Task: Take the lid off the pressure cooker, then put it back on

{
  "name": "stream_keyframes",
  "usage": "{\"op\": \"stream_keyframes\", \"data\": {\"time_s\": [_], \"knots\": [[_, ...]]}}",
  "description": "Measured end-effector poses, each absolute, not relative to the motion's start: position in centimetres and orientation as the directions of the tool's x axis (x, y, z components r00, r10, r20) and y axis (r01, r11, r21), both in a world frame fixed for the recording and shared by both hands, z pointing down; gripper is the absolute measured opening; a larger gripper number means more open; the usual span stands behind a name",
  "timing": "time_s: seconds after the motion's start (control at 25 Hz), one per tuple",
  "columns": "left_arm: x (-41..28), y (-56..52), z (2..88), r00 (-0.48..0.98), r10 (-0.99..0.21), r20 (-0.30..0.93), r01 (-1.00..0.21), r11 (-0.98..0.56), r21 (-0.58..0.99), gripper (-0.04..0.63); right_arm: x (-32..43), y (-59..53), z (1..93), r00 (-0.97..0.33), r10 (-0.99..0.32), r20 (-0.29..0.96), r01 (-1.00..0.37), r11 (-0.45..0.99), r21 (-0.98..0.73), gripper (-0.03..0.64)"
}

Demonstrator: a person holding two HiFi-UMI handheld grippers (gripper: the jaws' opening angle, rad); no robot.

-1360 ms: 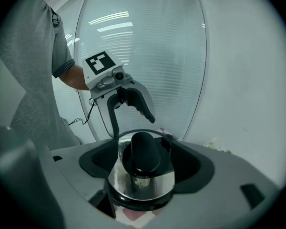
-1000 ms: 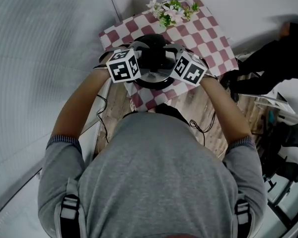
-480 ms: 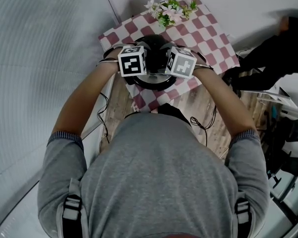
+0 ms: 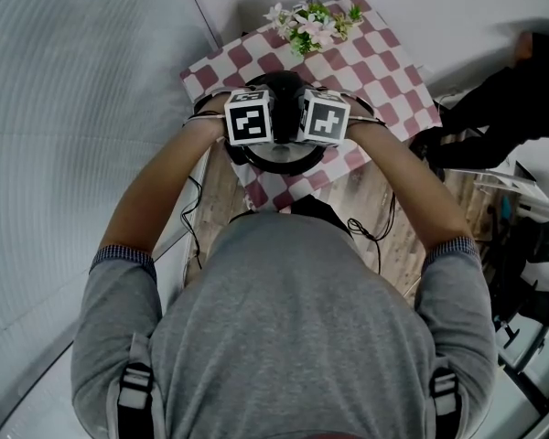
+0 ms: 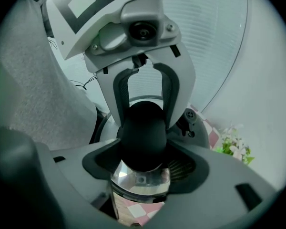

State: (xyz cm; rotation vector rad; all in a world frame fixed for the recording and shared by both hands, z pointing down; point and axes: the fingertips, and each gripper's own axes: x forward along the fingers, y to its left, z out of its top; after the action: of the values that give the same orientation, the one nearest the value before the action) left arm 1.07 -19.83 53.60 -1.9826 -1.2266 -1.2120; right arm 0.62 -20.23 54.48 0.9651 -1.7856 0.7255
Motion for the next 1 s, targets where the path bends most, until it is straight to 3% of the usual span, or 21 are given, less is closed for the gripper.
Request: {"op": "stream_keyframes", "data": {"time_s": [1.0], "knots": [[0.93, -19.97, 53.81, 0.158, 0.456, 0.876, 0.899, -0.433, 0.063, 0.302, 0.52, -20.38, 54.45, -0.233, -0.257, 0.938, -0.856, 0.513, -0.071, 0.29]]}}
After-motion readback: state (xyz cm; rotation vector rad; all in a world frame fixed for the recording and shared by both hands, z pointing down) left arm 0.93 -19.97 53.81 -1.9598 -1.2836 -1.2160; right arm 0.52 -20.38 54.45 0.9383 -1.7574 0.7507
